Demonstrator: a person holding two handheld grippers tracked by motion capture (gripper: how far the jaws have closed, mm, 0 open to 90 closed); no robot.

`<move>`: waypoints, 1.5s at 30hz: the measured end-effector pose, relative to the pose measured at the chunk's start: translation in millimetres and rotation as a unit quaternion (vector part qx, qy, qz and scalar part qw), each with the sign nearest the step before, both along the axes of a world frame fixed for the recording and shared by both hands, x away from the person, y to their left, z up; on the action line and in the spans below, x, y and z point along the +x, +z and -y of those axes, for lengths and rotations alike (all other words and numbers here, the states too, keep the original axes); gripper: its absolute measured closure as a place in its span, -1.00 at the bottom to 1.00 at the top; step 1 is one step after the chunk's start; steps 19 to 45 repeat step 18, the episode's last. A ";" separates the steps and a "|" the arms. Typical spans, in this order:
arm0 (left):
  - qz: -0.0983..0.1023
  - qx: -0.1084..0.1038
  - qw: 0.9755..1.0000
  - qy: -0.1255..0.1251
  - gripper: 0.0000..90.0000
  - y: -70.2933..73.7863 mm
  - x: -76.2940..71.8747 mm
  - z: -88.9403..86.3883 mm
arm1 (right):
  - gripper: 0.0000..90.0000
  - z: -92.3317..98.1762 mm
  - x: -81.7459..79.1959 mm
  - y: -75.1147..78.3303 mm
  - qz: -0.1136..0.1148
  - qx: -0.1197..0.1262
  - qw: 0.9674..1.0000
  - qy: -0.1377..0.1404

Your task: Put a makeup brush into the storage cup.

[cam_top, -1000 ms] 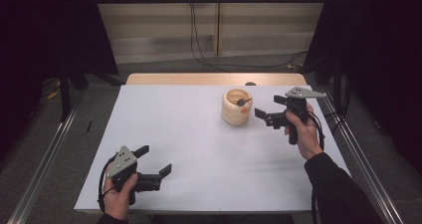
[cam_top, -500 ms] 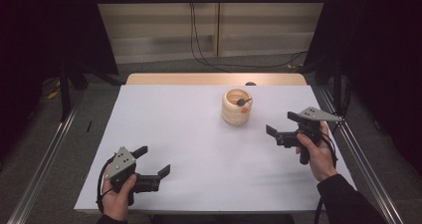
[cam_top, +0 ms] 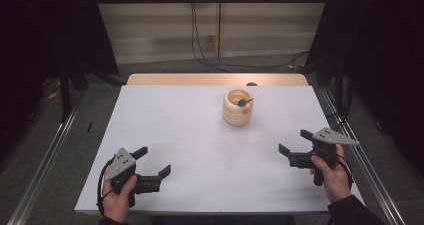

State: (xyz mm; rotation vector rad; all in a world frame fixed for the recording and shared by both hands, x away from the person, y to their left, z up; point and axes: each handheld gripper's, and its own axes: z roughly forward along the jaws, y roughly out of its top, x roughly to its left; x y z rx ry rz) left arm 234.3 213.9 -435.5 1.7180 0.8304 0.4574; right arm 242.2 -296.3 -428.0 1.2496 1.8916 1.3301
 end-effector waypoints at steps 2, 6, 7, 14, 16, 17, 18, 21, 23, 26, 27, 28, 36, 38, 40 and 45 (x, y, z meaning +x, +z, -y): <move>-0.002 -0.001 1.000 0.002 -0.97 -0.2 -0.9 -0.1 | -0.97 2.7 -4.6 -2.4 -0.001 0.002 1.000 -0.005; 0.002 0.001 1.000 0.007 -0.97 0.2 -1.9 -1.7 | -0.97 5.7 -14.2 -8.6 -0.007 0.006 1.000 -0.013; 0.002 -0.001 1.000 0.008 -0.97 0.2 -2.1 -1.6 | -0.97 6.3 -16.8 -9.2 -0.004 0.019 1.000 -0.017; 0.002 -0.006 1.000 0.009 -0.97 -0.2 -1.3 -0.4 | -0.97 7.2 -20.4 -14.4 -0.003 0.014 1.000 -0.011; 0.000 -0.001 1.000 0.011 -0.97 -0.5 -0.7 -0.3 | -0.97 8.1 -18.1 -14.0 0.001 0.010 1.000 -0.011; -0.001 0.003 1.000 0.011 -0.97 -0.5 -0.6 -0.3 | -0.97 8.0 -17.6 -13.8 -0.001 0.015 1.000 -0.013; -0.001 0.003 1.000 0.004 -0.97 -0.7 -0.2 -0.7 | -0.97 9.1 -17.0 -14.2 -0.001 0.006 1.000 -0.014; -0.001 0.003 1.000 0.004 -0.97 -0.7 -0.2 -0.7 | -0.97 9.1 -17.0 -14.2 -0.001 0.006 1.000 -0.014; -0.001 0.003 1.000 0.004 -0.97 -0.7 -0.2 -0.7 | -0.97 9.1 -17.0 -14.2 -0.001 0.006 1.000 -0.014; -0.001 0.003 1.000 0.004 -0.97 -0.7 -0.2 -0.7 | -0.97 9.1 -17.0 -14.2 -0.001 0.006 1.000 -0.014; -0.001 0.003 1.000 0.004 -0.97 -0.7 -0.2 -0.7 | -0.97 9.1 -17.0 -14.2 -0.001 0.006 1.000 -0.014; -0.001 0.003 1.000 0.004 -0.97 -0.7 -0.2 -0.7 | -0.97 9.1 -17.0 -14.2 -0.001 0.006 1.000 -0.014; -0.001 0.003 1.000 0.004 -0.97 -0.7 -0.2 -0.7 | -0.97 9.1 -17.0 -14.2 -0.001 0.006 1.000 -0.014; -0.001 0.003 1.000 0.004 -0.97 -0.7 -0.2 -0.7 | -0.97 9.1 -17.0 -14.2 -0.001 0.006 1.000 -0.014; -0.001 0.003 1.000 0.004 -0.97 -0.7 -0.2 -0.7 | -0.97 9.1 -17.0 -14.2 -0.001 0.006 1.000 -0.014; -0.001 0.003 1.000 0.004 -0.97 -0.7 -0.2 -0.7 | -0.97 9.1 -17.0 -14.2 -0.001 0.006 1.000 -0.014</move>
